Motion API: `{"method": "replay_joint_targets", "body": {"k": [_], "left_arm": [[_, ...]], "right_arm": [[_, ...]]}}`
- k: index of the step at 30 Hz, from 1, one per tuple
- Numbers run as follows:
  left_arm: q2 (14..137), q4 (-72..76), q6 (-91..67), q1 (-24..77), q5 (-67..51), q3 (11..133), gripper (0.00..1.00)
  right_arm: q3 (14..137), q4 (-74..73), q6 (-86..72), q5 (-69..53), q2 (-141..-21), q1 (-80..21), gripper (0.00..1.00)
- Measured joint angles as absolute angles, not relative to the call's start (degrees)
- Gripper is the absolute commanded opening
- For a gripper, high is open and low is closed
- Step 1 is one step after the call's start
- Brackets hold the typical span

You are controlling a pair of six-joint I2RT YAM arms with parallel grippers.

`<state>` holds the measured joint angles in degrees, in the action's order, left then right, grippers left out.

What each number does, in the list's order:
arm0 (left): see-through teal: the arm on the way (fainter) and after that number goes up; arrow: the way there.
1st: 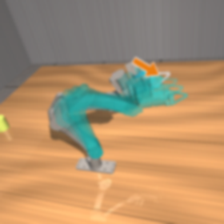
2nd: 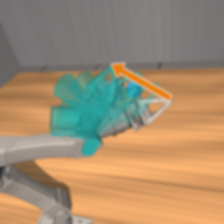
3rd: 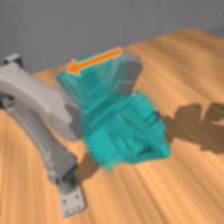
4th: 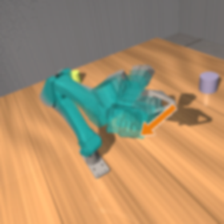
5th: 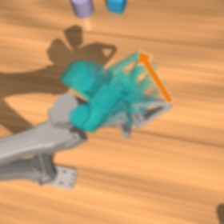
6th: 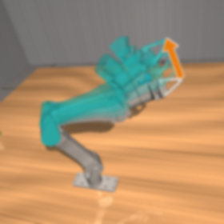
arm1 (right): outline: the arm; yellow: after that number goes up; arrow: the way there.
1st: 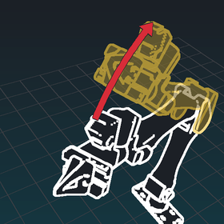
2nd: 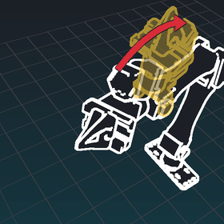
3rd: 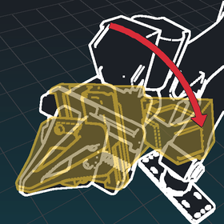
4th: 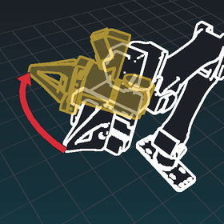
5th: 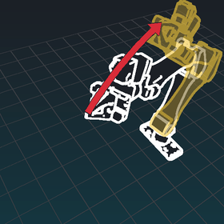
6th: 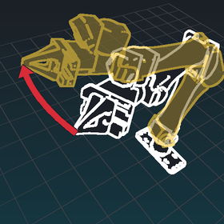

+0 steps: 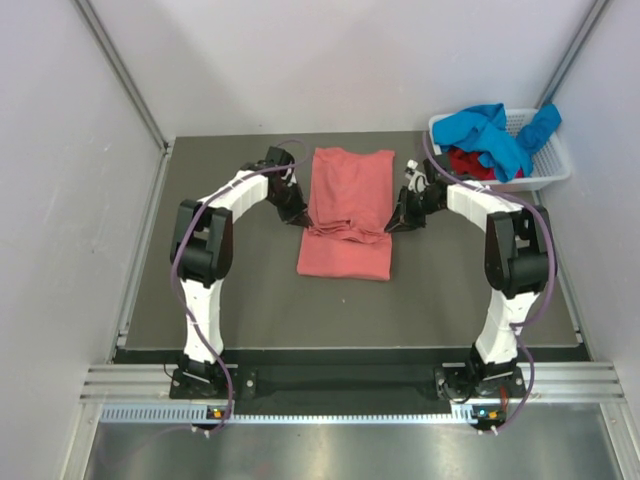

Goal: Fold and stack the t-shirts
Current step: Fold the tshirt

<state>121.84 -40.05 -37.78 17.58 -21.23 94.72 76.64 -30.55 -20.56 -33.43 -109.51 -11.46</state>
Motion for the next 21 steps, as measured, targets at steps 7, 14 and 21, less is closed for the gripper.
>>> {"method": "replay_joint_targets", "body": {"k": [7, 14, 21], "left_arm": [[124.5, -40.1, -37.7, 17.5, -22.1, 96.9, 0.06], [124.7, -40.2, -37.2, 17.2, -19.8, 99.0, 0.56], [121.0, -40.6, -35.1, 16.8, -13.8, 100.8, 0.65]], "right_arm": [[78.6, -30.9, -20.6, -34.2, -113.2, -10.4, 0.19], [85.0, -30.9, -21.6, -35.3, -117.7, -8.5, 0.44], [94.5, -34.5, -19.3, -30.8, -119.1, -8.4, 0.55]]}}
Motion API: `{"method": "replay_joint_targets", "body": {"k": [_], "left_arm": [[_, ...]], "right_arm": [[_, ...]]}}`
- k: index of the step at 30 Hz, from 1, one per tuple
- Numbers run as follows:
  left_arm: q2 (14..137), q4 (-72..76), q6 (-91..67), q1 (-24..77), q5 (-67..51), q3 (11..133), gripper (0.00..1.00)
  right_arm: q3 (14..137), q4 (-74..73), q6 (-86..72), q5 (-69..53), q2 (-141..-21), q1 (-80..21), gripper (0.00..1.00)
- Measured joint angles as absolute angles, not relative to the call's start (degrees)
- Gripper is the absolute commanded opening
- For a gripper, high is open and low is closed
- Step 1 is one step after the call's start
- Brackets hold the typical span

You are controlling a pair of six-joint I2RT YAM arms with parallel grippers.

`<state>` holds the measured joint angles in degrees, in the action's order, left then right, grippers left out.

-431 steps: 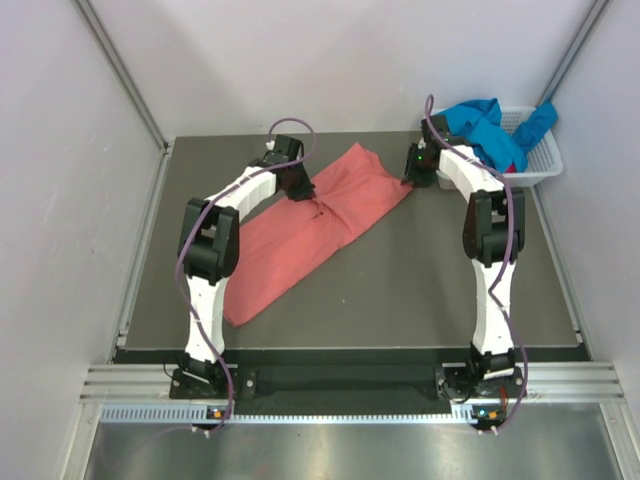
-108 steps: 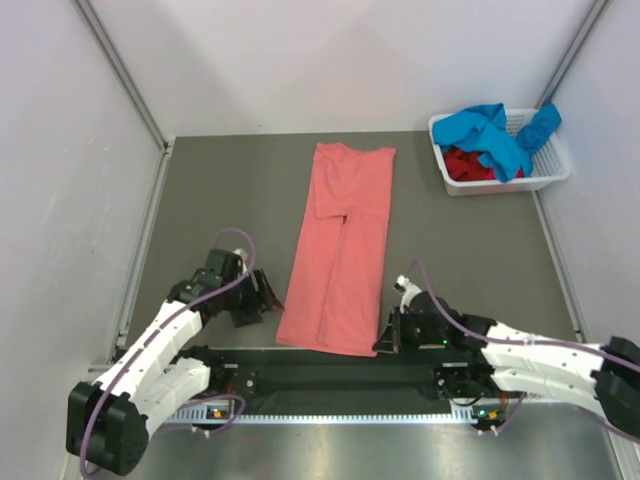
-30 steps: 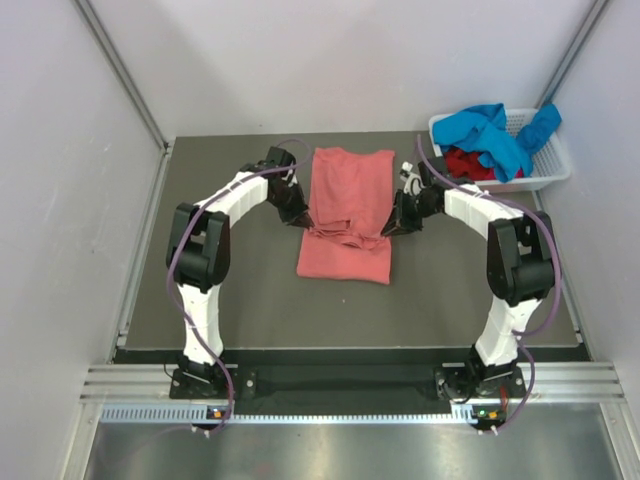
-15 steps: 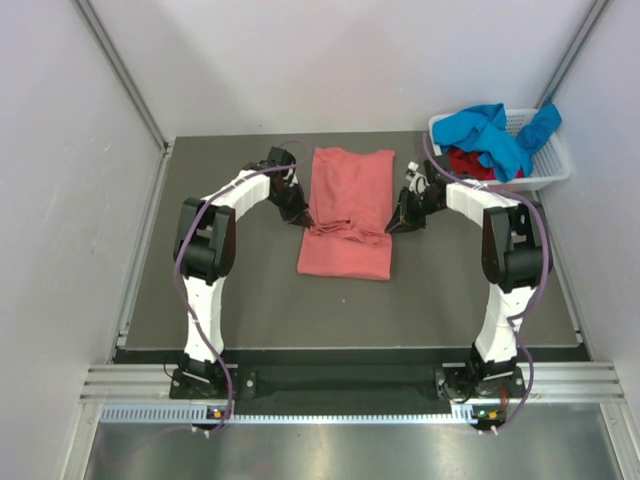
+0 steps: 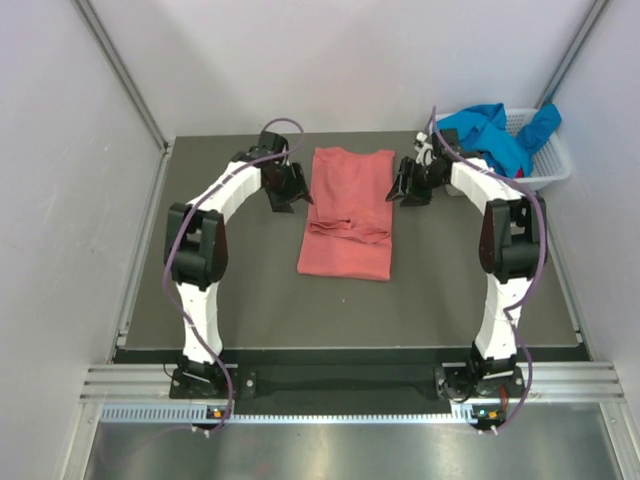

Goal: Fold and stack the t-shirts
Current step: Fold the tshirt

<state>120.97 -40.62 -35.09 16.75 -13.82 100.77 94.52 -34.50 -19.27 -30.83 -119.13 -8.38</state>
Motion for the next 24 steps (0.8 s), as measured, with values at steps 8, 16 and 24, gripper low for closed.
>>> {"method": "replay_joint_targets", "body": {"k": [8, 16, 24], "left_arm": [[101.6, -36.5, -32.9, 23.0, -14.0, 85.6, 0.46], [106.6, -28.4, -36.3, 34.4, -15.8, 78.1, 0.42], [108.5, -26.9, -39.1, 32.9, -13.8, 71.8, 0.41]], "right_arm": [[80.2, -38.6, -17.1, -17.1, -101.3, -16.3, 0.47], [73.8, -36.2, -22.2, -7.7, -100.8, -28.8, 0.43], [73.8, -33.0, -24.1, -0.8, -104.4, -29.6, 0.37]]}}
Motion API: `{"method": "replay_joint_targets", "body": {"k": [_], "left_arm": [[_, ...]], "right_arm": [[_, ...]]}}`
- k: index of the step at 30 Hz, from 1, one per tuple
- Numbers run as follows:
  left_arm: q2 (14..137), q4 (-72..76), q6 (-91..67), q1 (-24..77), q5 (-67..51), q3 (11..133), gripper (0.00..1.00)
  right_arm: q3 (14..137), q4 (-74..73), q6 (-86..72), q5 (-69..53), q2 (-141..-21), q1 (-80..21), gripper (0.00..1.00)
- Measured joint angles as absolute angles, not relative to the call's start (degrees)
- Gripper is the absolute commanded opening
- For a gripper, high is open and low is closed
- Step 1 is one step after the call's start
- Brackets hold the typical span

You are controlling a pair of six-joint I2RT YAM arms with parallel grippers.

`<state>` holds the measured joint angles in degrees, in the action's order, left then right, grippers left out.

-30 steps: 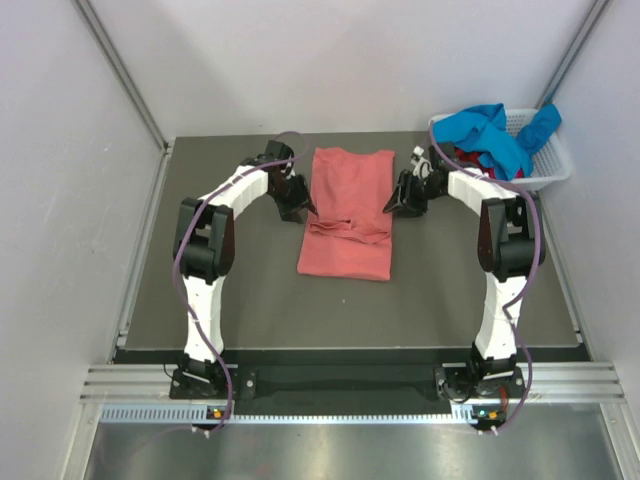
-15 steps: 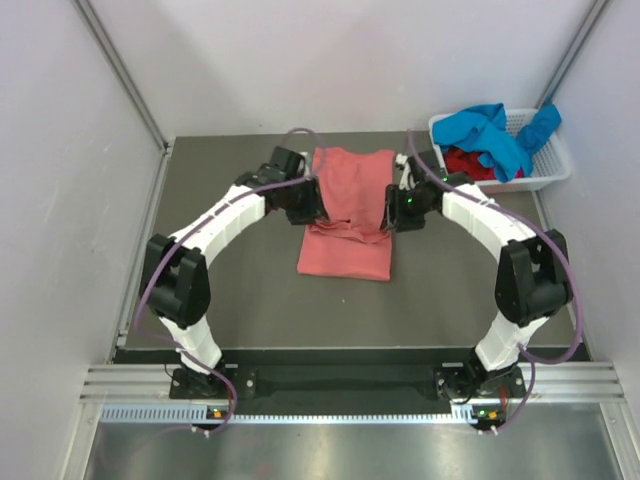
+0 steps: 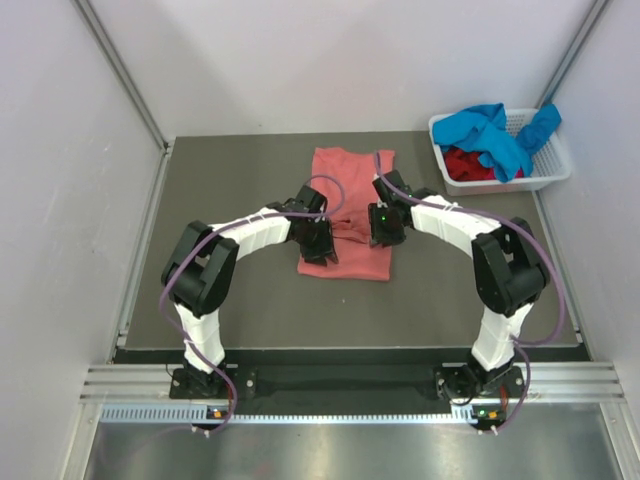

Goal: Fold and stack the t-shirts
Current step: Fold the tshirt

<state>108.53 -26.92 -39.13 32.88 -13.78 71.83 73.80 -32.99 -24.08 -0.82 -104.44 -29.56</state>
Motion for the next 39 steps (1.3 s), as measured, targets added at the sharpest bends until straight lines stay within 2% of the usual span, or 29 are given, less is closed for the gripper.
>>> {"method": "replay_joint_targets", "body": {"k": [12, 23, 28, 32, 36, 39], "left_arm": [[108.5, -25.2, -40.4, 33.2, -13.5, 70.6, 0.42], [108.9, -24.8, -40.2, 33.4, -13.6, 70.6, 0.43], [109.0, -25.2, -38.9, 33.4, -14.1, 71.2, 0.5], [109.0, -27.5, -37.1, 33.0, -14.1, 74.4, 0.5], [108.9, -28.4, -35.7, 30.4, -14.7, 79.0, 0.49], [108.3, -28.5, -35.4, 27.7, -14.7, 80.3, 0.49]], "right_arm": [[77.4, -32.0, -24.1, 1.7, -110.4, -29.6, 0.38], [91.2, -33.8, -23.6, 1.5, -117.4, -27.0, 0.44], [96.9, -33.8, -22.5, -1.2, -121.9, -22.9, 0.47], [95.5, -35.3, -21.0, -1.8, -119.8, -21.3, 0.48], [90.6, -36.5, -20.2, -2.6, -112.2, -22.9, 0.48], [88.2, -36.4, -20.8, -2.9, -107.5, -25.3, 0.43]]}}
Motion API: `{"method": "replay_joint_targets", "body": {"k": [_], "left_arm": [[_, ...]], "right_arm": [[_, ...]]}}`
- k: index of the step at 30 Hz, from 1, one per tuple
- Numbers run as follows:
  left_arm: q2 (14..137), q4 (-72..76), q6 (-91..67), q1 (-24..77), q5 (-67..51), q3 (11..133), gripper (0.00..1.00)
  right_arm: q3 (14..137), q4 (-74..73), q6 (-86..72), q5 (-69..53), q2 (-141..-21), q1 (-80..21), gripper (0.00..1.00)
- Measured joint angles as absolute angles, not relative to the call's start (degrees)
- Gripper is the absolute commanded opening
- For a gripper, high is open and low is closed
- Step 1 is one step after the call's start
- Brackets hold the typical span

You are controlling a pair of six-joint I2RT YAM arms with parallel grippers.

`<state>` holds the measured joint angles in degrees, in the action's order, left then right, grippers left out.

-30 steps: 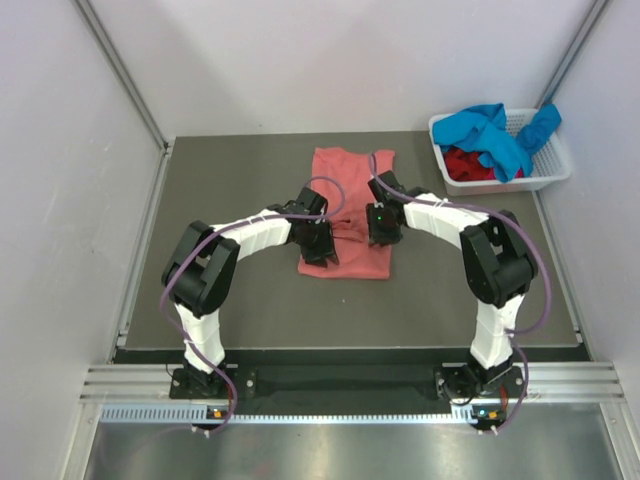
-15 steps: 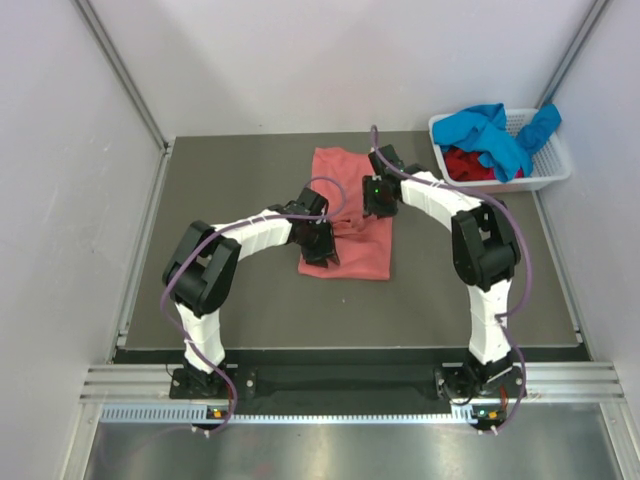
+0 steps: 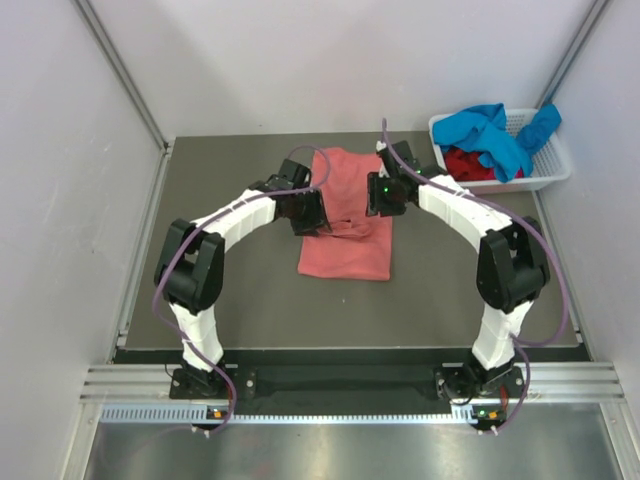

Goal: Fold and stack the t-shirts
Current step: Fold the tshirt

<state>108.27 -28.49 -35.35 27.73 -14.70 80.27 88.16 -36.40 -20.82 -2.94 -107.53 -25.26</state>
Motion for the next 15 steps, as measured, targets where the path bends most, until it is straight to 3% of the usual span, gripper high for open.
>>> {"method": "replay_joint_targets", "body": {"k": [5, 8, 15], "left_arm": [[108.1, -29.1, -35.4, 25.4, -14.7, 80.3, 0.48], [107.8, -29.2, -35.7, 25.3, -14.7, 80.2, 0.48], [104.8, -29.8, -36.1, 25.3, -14.5, 78.5, 0.48]], "right_arm": [[82.4, -33.6, -24.4, -2.9, -105.0, -29.7, 0.28], [78.1, -32.4, -26.8, -2.7, -105.0, -31.5, 0.24], [76.6, -28.0, -28.6, -1.5, -106.7, -32.5, 0.23]]}}
